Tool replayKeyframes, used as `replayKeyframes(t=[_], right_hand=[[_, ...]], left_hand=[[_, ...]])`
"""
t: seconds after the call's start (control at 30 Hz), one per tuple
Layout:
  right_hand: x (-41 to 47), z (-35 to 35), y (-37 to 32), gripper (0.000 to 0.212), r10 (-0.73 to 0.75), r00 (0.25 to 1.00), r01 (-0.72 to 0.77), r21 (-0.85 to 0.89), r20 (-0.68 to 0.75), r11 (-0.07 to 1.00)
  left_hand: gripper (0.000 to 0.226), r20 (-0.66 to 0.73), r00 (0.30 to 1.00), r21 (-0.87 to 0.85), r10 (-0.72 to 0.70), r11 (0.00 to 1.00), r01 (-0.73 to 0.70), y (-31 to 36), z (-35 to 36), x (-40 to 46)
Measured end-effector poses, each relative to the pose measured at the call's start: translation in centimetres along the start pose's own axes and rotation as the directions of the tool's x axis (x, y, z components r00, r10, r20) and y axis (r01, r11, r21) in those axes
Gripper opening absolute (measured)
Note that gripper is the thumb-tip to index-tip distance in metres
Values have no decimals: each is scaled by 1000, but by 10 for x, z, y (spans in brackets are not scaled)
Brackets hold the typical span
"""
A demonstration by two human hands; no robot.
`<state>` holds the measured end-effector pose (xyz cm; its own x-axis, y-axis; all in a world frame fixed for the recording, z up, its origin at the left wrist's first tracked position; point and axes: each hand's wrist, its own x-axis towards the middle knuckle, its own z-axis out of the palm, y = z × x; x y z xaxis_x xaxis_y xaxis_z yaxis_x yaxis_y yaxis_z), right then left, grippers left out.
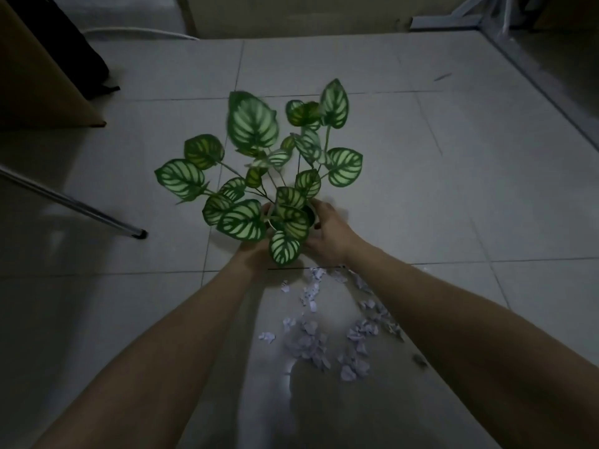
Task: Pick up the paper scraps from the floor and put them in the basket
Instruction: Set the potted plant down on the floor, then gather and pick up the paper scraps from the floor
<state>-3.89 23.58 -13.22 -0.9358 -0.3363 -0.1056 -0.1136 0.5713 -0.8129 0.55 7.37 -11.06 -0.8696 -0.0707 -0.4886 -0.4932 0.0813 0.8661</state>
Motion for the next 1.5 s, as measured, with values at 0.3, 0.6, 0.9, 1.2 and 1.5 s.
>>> replayKeyframes(t=[0.3,0.6,0.9,1.2,1.5], right_hand=[[-6,-6,22,100,40,999,-34,-174,28,984],[-51,-15,73,69,188,982,-167,-344,28,924],[-86,14,56,68,88,963,55,-500,257,864],[-126,-6,41,51,-92,946,241,-485,311,840],[-144,-60,124,66,435,876,-481,-435,-208,761]], left_hand=[[38,48,980,295,194,934,-200,-24,-12,15],[47,-158,944,568,291,809,-154,-77,-2,4],[46,14,974,625,225,759,-184,-86,20,-35],[63,271,946,581,178,753,-308,-90,56,-51],[69,203,976,757,82,619,-209,-88,76,-44]])
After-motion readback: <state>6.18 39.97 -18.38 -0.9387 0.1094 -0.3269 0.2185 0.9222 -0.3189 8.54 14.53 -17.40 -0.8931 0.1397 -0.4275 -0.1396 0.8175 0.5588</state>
